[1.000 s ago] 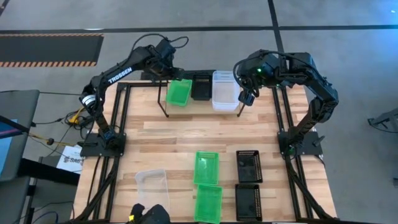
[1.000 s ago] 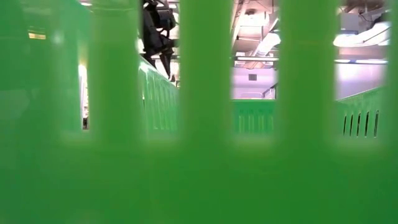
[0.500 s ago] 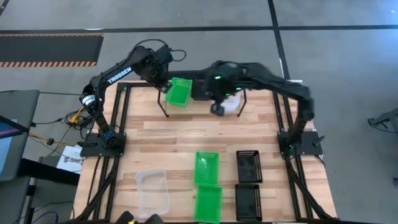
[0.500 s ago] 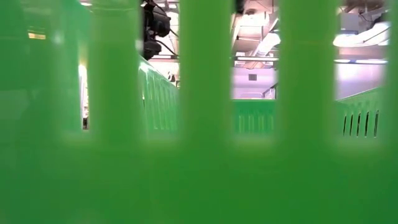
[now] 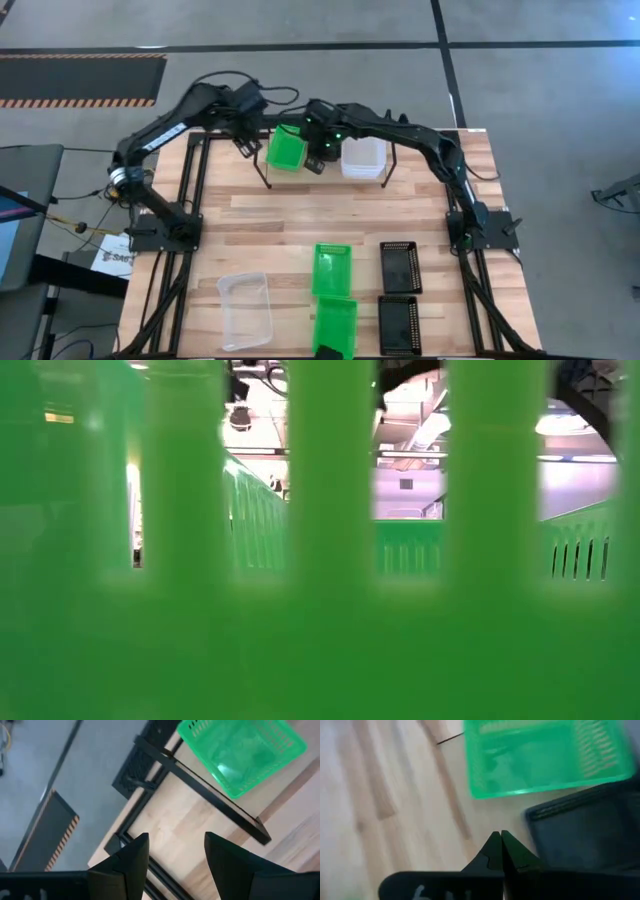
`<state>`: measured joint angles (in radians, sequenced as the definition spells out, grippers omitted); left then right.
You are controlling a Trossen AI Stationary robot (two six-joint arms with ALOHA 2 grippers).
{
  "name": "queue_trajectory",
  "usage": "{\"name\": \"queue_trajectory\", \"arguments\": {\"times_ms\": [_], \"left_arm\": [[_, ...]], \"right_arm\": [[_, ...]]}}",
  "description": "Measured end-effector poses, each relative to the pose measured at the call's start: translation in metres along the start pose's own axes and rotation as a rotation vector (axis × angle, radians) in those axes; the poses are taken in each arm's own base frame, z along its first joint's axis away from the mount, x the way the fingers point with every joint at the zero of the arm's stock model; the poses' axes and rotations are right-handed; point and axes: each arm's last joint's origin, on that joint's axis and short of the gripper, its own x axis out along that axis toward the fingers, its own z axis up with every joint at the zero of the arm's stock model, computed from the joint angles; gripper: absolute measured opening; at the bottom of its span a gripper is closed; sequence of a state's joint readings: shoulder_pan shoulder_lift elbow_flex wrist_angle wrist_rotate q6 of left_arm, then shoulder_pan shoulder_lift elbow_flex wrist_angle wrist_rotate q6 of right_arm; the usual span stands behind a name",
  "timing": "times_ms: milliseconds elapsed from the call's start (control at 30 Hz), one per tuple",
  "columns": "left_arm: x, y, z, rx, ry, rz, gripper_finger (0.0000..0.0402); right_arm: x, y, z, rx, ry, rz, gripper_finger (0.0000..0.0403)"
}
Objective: Stack baskets on shelf by color
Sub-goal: Adjust the black bin on the shelf
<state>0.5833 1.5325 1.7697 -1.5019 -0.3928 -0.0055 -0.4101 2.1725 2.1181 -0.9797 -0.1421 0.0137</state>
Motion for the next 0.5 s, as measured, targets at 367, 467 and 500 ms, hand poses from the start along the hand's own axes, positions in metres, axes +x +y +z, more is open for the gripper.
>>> {"name": "queue_trajectory", "arguments": {"times_ms": [367,467,500], "left_arm": [[-0.046,0.023,-0.04,-0.08,-0.145,0.039,0.0179],[-0.052,0.025,-0.047,-0.1,-0.159,0.04,0.0179],[-0.053,0.026,-0.048,-0.103,-0.163,0.039,0.0179]], "right_arm": [[0.028,-0.004,-0.006,-0.053,0.064,0.044,0.0],[0.026,-0.005,-0.005,-0.065,0.062,0.042,0.0],[0.023,-0.007,-0.005,-0.069,0.059,0.032,0.0]]}}
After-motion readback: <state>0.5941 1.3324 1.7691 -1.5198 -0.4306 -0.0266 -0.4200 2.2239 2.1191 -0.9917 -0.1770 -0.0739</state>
